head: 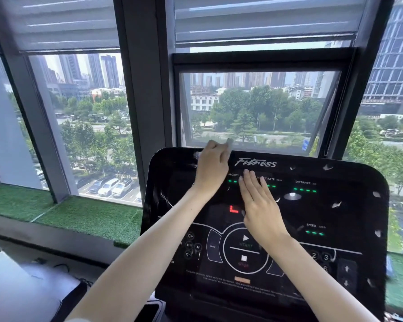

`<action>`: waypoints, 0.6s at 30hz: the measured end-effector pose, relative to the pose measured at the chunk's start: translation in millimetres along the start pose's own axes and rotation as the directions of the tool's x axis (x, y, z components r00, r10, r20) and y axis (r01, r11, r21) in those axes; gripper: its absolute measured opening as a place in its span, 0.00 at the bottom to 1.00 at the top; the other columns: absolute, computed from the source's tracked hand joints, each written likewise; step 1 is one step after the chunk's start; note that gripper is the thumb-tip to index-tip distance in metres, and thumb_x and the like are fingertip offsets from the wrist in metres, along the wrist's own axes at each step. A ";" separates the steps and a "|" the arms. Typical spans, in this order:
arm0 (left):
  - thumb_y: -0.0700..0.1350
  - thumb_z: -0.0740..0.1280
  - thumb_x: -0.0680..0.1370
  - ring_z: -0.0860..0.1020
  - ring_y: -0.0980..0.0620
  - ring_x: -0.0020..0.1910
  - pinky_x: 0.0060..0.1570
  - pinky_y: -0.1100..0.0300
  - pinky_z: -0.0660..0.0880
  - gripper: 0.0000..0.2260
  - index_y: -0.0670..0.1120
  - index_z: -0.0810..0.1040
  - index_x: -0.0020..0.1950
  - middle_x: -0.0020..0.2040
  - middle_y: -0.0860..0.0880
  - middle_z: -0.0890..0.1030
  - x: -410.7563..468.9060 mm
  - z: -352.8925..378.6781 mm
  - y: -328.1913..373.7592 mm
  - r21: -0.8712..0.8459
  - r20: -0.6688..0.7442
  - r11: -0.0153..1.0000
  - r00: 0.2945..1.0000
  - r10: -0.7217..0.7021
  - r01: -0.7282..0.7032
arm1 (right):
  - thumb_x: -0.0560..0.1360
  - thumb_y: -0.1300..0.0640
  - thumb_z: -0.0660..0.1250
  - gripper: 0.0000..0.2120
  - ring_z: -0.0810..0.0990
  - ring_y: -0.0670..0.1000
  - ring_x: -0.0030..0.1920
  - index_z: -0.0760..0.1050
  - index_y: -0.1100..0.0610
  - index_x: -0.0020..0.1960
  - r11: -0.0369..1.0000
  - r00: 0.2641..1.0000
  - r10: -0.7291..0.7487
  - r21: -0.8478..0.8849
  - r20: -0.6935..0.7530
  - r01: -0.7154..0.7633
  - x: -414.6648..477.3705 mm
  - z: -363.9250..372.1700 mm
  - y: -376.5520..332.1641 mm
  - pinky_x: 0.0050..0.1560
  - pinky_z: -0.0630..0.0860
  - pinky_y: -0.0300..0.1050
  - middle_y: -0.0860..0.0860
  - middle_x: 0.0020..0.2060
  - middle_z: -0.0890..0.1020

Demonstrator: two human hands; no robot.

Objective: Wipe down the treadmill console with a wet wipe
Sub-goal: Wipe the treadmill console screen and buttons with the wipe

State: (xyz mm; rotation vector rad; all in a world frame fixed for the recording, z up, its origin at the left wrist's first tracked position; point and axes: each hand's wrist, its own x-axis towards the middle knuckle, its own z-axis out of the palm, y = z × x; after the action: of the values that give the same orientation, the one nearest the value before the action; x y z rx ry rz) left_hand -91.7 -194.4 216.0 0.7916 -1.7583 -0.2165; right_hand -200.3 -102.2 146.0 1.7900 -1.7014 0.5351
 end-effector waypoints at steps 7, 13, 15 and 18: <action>0.45 0.57 0.82 0.72 0.57 0.41 0.48 0.64 0.72 0.12 0.47 0.77 0.60 0.45 0.50 0.72 -6.8 12.7 13.2 0.033 0.002 0.999 1.000 -0.013 0.013 | 0.56 0.72 0.72 0.39 0.65 0.61 0.70 0.67 0.70 0.67 1.000 1.000 0.006 0.012 -0.002 -0.006 -0.7 0.2 -2.0 0.69 0.62 0.57 0.65 0.68 0.68; 0.41 0.60 0.80 0.71 0.58 0.38 0.45 0.67 0.72 0.11 0.43 0.80 0.56 0.44 0.51 0.72 -1.5 -13.4 -24.2 -0.041 -0.274 0.980 0.941 -0.197 0.193 | 0.56 0.74 0.69 0.38 0.66 0.61 0.69 0.68 0.70 0.67 0.999 0.999 0.040 0.027 -0.026 -0.039 -0.4 1.4 -5.0 0.69 0.61 0.57 0.65 0.68 0.68; 0.39 0.60 0.80 0.72 0.55 0.39 0.45 0.60 0.74 0.10 0.42 0.79 0.57 0.44 0.51 0.71 -6.0 -8.0 -22.8 0.014 -0.313 0.981 0.933 -0.180 0.194 | 0.56 0.75 0.67 0.38 0.66 0.61 0.69 0.68 0.70 0.66 0.999 0.998 0.045 0.033 -0.042 -0.043 -0.7 3.4 -5.5 0.69 0.61 0.58 0.65 0.67 0.69; 0.40 0.61 0.80 0.74 0.51 0.42 0.45 0.58 0.74 0.10 0.44 0.78 0.58 0.44 0.48 0.73 -15.0 8.1 -6.2 0.120 -0.040 0.987 0.993 0.115 -0.110 | 0.57 0.76 0.64 0.37 0.65 0.62 0.70 0.67 0.70 0.67 0.998 0.997 0.049 0.037 -0.058 -0.047 -0.4 5.3 -5.7 0.70 0.61 0.58 0.65 0.68 0.68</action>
State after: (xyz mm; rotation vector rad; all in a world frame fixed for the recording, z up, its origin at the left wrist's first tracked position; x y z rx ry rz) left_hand -94.6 -191.9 198.3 0.7726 -1.7780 -0.0188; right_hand -195.3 -105.5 141.0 1.7444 -1.7081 0.6360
